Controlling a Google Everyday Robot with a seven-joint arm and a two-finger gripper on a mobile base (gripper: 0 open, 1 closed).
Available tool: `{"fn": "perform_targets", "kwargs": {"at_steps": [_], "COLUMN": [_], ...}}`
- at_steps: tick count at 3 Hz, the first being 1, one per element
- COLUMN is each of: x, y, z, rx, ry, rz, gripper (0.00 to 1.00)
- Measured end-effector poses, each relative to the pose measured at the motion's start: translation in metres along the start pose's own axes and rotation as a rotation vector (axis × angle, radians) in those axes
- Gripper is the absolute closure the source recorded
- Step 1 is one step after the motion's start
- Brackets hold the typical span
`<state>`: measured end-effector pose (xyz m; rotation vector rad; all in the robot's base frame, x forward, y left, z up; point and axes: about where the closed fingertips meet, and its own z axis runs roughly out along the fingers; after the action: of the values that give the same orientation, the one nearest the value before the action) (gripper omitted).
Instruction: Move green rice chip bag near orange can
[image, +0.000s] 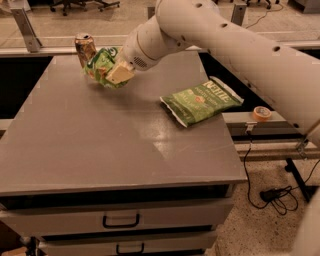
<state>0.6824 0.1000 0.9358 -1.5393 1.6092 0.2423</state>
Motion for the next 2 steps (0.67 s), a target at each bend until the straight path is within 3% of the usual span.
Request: {"fn": "perform_targets", "kwargs": {"at_steps": [2], "x": [0.042], "y": [-0.078], "z": [0.035], "rx": [0.091], "ry": [0.033], "rz": [0.029], "gripper": [1.0]}}
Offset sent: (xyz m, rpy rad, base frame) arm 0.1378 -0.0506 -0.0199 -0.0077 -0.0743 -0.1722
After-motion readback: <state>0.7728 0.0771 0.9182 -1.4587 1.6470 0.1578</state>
